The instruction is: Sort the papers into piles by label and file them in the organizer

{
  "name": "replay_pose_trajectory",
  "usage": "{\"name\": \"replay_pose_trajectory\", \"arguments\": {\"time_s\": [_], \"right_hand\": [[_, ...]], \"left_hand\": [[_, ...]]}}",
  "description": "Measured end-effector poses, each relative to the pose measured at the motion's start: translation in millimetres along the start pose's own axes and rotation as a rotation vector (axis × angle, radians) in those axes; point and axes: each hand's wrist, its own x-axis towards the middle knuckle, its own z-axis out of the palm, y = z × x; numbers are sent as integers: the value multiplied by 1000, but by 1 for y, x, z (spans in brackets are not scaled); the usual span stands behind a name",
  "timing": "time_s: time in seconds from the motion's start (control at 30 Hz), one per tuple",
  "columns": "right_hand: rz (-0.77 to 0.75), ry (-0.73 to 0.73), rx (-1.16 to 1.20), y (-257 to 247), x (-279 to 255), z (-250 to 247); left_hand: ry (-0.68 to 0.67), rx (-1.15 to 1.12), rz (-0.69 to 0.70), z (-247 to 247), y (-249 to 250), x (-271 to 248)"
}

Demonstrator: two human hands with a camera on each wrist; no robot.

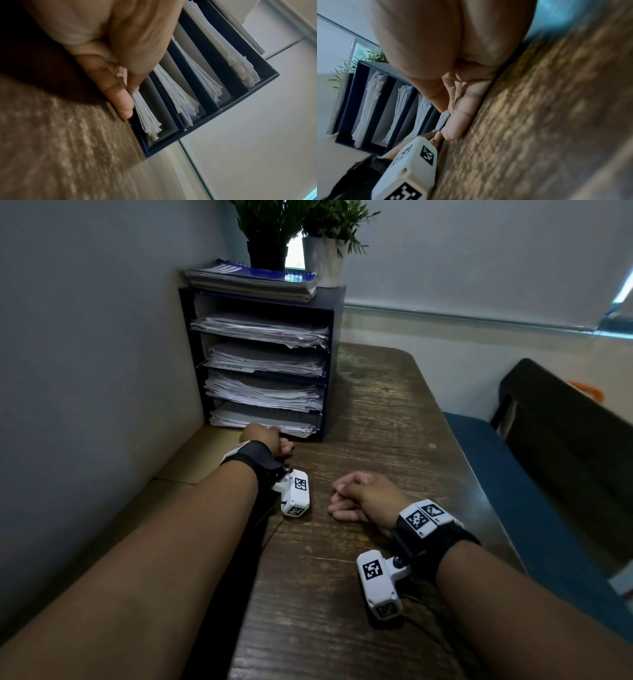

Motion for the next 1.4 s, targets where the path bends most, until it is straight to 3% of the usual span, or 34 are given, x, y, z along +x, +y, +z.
{"name": "replay_pose_trajectory", "arguments": {"time_s": [0.17,0.33,0.53,0.83,1.1,1.4], "right_hand": [[-1,7,-14,-3,-4,1],[5,17,-15,-8,-11,6],[32,24,-14,-13,-15,8],[97,-66,20,-17,-6,-5],[58,-102,-333,-27,10,-21],[127,-80,-123,-21,26,-38]], "left_hand": [[12,302,243,-10,-16,-19],[-10,400,300,-22,-35,-32],[-146,259,284,-26,-40,-41],[-175,152,204,-25,-32,-38],[-204,264,213,-31,-35,-38],[-169,303,220,-32,-36,-39]]}}
